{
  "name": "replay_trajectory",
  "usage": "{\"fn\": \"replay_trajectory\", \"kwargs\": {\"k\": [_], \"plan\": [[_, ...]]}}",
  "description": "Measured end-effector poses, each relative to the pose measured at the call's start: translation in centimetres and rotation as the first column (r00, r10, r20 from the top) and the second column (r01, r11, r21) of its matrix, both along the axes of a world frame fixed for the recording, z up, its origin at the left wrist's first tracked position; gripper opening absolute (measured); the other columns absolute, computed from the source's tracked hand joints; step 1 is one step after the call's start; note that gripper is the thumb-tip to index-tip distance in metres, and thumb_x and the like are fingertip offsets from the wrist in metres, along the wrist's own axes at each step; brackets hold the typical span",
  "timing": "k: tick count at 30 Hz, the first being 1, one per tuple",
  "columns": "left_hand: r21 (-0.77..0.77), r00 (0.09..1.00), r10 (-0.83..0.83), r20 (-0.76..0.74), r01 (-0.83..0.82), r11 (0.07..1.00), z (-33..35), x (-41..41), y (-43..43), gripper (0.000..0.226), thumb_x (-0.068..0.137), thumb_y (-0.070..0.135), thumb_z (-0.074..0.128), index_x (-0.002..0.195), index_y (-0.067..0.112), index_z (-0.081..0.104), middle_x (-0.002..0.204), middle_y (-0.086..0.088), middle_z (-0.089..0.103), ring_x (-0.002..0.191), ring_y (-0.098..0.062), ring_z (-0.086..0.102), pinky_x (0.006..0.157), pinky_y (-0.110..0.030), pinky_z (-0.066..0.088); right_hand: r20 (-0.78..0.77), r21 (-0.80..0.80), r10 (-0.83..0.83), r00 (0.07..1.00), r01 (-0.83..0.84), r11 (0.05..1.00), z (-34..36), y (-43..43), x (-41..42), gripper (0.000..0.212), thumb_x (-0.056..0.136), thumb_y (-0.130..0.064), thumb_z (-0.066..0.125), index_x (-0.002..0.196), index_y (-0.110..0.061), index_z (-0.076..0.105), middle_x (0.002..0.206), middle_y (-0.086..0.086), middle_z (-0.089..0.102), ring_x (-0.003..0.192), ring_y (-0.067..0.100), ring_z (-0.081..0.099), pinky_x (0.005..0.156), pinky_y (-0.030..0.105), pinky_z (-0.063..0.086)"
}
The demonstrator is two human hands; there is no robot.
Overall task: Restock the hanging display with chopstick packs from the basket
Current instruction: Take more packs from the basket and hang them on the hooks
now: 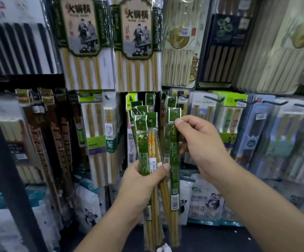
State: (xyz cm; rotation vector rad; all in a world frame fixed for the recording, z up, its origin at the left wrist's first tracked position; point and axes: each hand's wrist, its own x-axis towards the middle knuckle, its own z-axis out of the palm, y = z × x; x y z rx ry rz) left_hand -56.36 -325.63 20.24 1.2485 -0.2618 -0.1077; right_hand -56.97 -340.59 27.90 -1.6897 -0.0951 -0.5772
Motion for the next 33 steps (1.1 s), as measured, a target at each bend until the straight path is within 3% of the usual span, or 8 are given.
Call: {"fn": "replay_trajectory", "kwargs": {"k": [4,7,11,15,22,25,30,33], "plan": [[0.013,0.998,0.061,0.035,-0.061,0.998,0.3,1.2,0.3,0.034,0.054,0.05,0.096,0.081,0.041,0.077,0.082,0.004,0.08,0.075,-0.013,0.077,0.065,-0.029,0.06,0.027,0.03,-0.075,0.997,0.074,0.997,2.0,-0.1,2.0,0.029,0.103,-0.029,0.059,0.079,-0.025,0.073,0.07,0.007,0.058,0.056,0.014,0.051,0.047,0.025,0.049],[0.016,0.995,0.084,0.049,-0.085,0.996,0.2,1.8,0.6,0.033,0.051,0.053,0.089,0.08,0.04,0.078,0.077,0.008,0.078,0.07,-0.005,0.073,0.058,-0.018,0.054,0.004,-0.012,-0.115,0.993,0.115,0.993,2.6,-0.3,3.6,0.028,0.104,-0.03,0.056,0.085,-0.018,0.072,0.086,0.031,0.062,0.063,0.021,0.052,0.048,0.024,0.049],[0.066,0.995,0.093,0.038,-0.095,0.993,0.0,2.5,0.8,0.017,0.071,0.038,0.089,0.082,0.042,0.077,0.076,0.009,0.077,0.068,-0.005,0.072,0.065,-0.025,0.053,-0.009,-0.028,-0.153,0.988,0.152,0.988,2.6,-0.5,5.1,0.037,0.105,-0.028,0.054,0.099,0.007,0.062,0.1,0.042,0.057,0.066,0.024,0.046,0.046,0.018,0.046],[0.084,0.996,0.081,0.036,-0.084,0.993,-0.1,2.7,0.8,0.018,0.075,0.034,0.088,0.083,0.044,0.076,0.079,0.01,0.078,0.071,-0.004,0.073,0.067,-0.024,0.052,-0.016,-0.005,-0.175,0.984,0.175,0.985,2.5,-0.6,5.8,0.034,0.104,-0.029,0.054,0.092,0.0,0.067,0.097,0.04,0.057,0.066,0.023,0.047,0.046,0.022,0.044],[0.095,0.997,0.058,0.047,-0.062,0.993,-0.1,2.7,0.8,0.019,0.078,0.03,0.086,0.082,0.045,0.076,0.077,0.011,0.077,0.072,-0.003,0.072,0.059,-0.015,0.052,0.009,0.0,-0.188,0.982,0.188,0.982,2.8,-0.5,6.0,0.044,0.103,-0.031,0.053,0.102,0.013,0.058,0.075,0.029,0.048,0.066,0.023,0.04,0.045,0.017,0.043],[0.089,0.997,0.061,0.044,-0.065,0.994,-0.2,2.6,1.0,0.018,0.079,0.028,0.086,0.082,0.043,0.077,0.076,0.01,0.077,0.07,-0.003,0.072,0.059,-0.013,0.052,0.012,-0.009,-0.193,0.981,0.193,0.981,2.8,-0.5,6.0,0.044,0.102,-0.031,0.053,0.103,0.014,0.056,0.078,0.015,0.049,0.069,0.022,0.041,0.047,0.016,0.044],[0.095,0.997,0.063,0.041,-0.066,0.993,-0.4,2.7,1.1,0.016,0.08,0.027,0.085,0.082,0.04,0.076,0.073,0.009,0.074,0.068,-0.003,0.07,0.06,-0.015,0.052,0.013,-0.027,-0.211,0.977,0.211,0.977,2.7,-0.5,6.1,0.044,0.1,-0.027,0.052,0.096,0.017,0.051,0.079,0.013,0.048,0.073,0.021,0.042,0.066,0.019,0.043],[0.094,0.997,0.07,0.027,-0.073,0.993,-0.5,2.8,1.2,0.012,0.079,0.028,0.086,0.082,0.035,0.077,0.076,0.007,0.075,0.07,-0.006,0.07,0.062,-0.017,0.054,0.006,-0.031,-0.218,0.976,0.218,0.975,2.6,-0.5,6.2,0.041,0.099,-0.025,0.052,0.095,0.016,0.051,0.08,0.014,0.048,0.073,0.02,0.042,0.064,0.02,0.042]]}}
